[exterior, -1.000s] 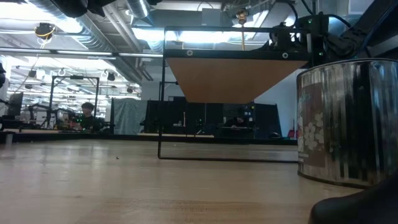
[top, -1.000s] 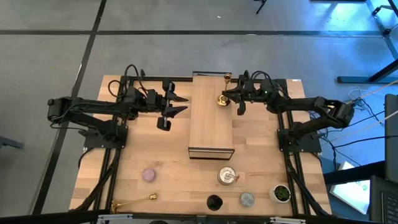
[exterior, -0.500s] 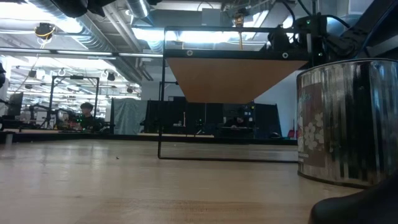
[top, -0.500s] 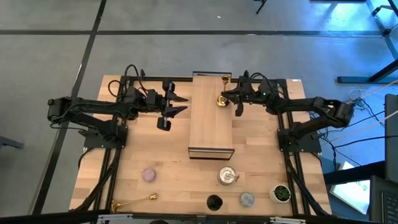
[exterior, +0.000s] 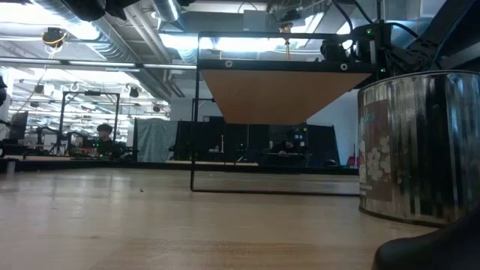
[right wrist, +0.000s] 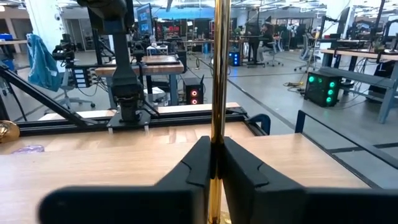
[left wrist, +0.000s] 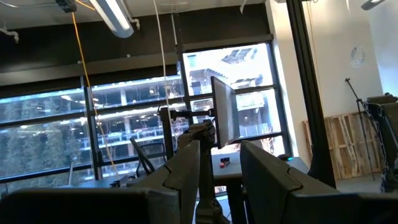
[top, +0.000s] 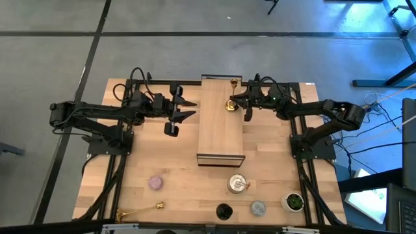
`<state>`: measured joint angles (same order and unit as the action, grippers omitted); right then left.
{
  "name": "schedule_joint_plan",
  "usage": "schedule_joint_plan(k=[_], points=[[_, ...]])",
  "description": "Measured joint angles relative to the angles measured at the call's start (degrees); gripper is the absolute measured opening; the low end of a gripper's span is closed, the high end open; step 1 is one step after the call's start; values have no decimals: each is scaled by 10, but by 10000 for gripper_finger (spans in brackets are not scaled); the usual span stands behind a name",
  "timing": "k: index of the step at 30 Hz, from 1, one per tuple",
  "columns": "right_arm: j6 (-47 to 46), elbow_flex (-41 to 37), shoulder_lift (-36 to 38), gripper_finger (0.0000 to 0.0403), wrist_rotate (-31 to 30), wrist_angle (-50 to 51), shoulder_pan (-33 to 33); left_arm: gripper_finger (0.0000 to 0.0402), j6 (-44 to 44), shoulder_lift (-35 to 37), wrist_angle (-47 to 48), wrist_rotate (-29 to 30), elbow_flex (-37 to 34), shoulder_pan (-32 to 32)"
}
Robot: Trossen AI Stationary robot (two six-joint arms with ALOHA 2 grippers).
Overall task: Pick & Place candle stick holders
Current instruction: Put the right golden candle holder on the shelf, then put the brown scented candle on the shelf
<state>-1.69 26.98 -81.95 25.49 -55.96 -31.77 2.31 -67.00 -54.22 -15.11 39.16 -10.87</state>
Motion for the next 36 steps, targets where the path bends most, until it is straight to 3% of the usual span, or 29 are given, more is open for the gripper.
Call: schedule_joint_plan(k=[8,22,31,36], points=[[-4,0,0,119,1,-1,0,111,0,0,0,0,0,0],[-25,0,10,151,4,-10,0,111,0,0,0,0,0,0],[-68,0,63,246,2,47,0,111,0,0,2,0,0,0],[-67,0,117,283,2,122,0,111,-10,0,2,-32,0,0]])
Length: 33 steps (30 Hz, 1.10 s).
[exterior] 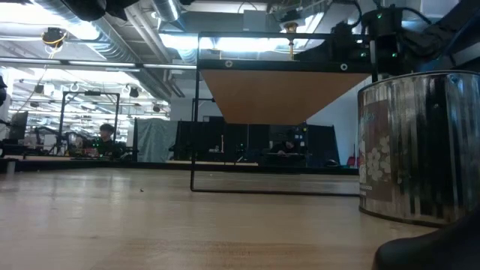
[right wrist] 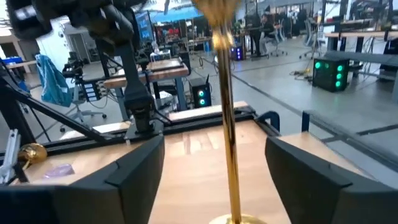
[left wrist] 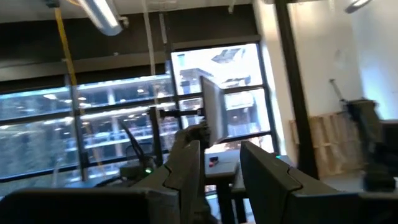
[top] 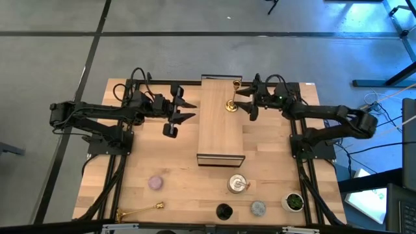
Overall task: Pick & Place candle stick holders
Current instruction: Put the brown scented candle on the shelf
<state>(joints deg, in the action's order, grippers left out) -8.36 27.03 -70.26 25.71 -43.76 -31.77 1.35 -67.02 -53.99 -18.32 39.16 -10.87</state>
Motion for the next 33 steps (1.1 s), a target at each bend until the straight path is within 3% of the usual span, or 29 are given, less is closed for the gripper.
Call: schedule_joint_plan(k=[4,10,25,29,33], points=[[-2,0,50,294,19,46,0,111,-7,0,-1,-5,0,0],[-37,0,137,295,95,140,13,111,-12,0,-1,-16,0,0],[-47,0,266,295,115,258,208,111,-28,13,-2,-89,0,26],[-43,0,265,295,79,330,281,111,-36,13,-2,-103,0,35],[-44,0,259,295,-24,400,368,111,-39,13,10,-102,0,53]])
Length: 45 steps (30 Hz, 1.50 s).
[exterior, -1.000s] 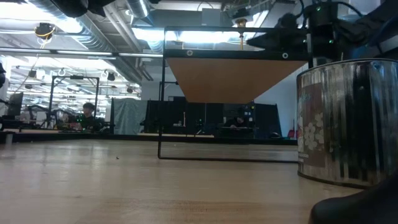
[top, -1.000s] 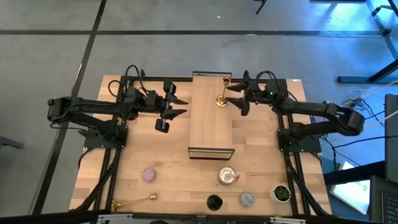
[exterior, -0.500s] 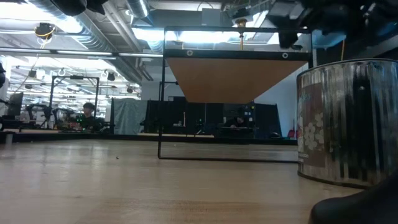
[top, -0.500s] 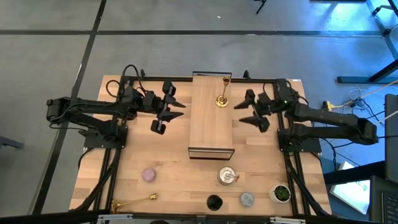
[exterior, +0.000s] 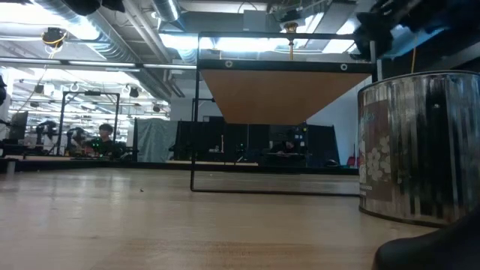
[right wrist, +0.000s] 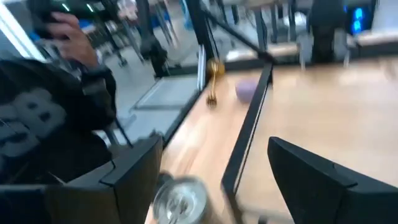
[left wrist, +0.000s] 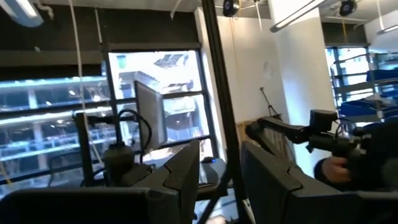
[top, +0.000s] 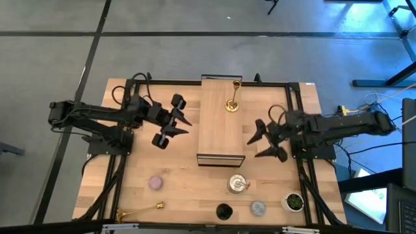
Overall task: Pick & Place candle stick holders
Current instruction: Put the brown scented candle on the shelf
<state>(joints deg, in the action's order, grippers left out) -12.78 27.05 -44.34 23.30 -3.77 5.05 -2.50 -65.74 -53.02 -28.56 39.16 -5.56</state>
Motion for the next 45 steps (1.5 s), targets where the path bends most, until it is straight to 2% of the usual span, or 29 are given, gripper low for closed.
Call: schedule_joint_plan(k=[4,10,17,20,24,26,31,35,38,45], points=[[-38,0,-4,295,-107,46,103,111,-17,-3,21,30,0,34],[-125,0,-35,295,-271,38,283,111,17,-3,31,156,0,137],[-247,0,-88,295,-409,31,440,111,90,-14,10,319,1,278],[-287,0,-114,295,-433,27,478,111,106,-28,11,400,0,323],[-319,0,-151,295,-472,12,515,111,100,-60,9,512,13,352],[-328,0,-171,296,-508,12,529,111,90,-82,5,534,23,356],[-326,0,-235,313,-576,-9,544,111,49,-145,5,541,61,356],[-324,0,-284,355,-611,-12,540,111,52,-195,5,542,103,369],[-329,0,-313,391,-617,-12,529,111,74,-223,4,548,137,389],[-335,0,-360,398,-610,-30,489,111,122,-274,5,594,202,434]])
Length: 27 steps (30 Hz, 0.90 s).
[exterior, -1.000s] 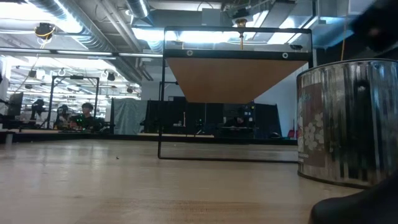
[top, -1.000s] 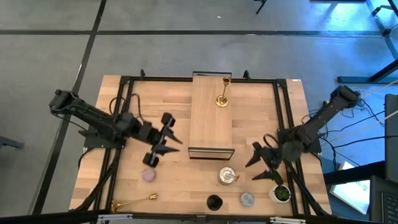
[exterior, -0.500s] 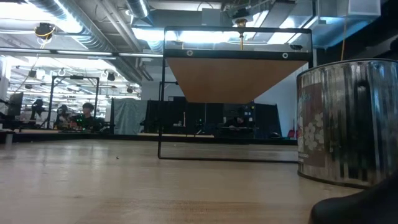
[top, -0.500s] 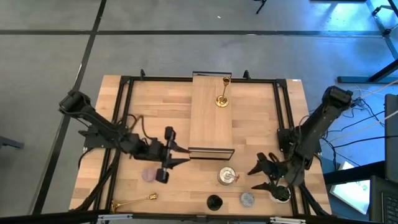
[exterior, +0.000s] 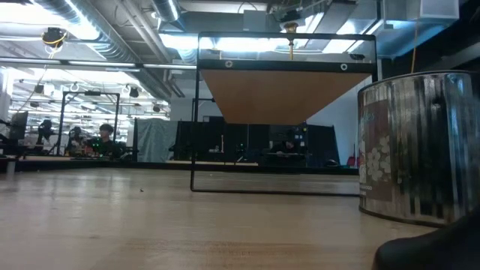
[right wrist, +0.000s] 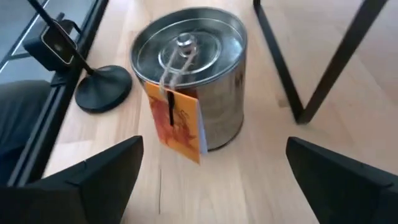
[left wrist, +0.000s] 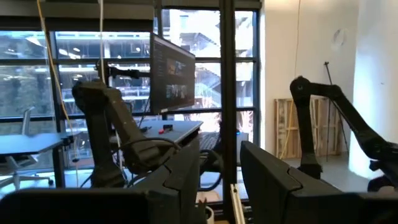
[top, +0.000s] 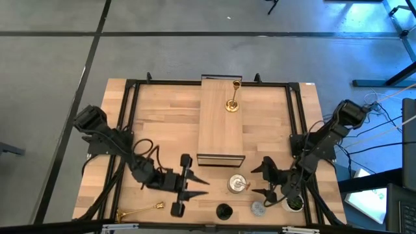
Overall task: Pick & Place candle stick holders
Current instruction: Put the brown scented candle on the shelf
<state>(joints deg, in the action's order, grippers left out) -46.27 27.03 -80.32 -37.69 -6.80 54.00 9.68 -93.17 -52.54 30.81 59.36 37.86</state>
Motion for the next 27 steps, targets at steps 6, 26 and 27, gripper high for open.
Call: schedule_joint_plan(k=[6,26,27], points=[[52,0,-26,399,5,-83,-8,111,1,-17,1,16,18,15],[83,8,-75,400,19,-147,-45,111,-353,-12,373,84,18,-31],[86,8,-75,400,19,-147,-45,111,-387,-14,412,85,18,-35]])
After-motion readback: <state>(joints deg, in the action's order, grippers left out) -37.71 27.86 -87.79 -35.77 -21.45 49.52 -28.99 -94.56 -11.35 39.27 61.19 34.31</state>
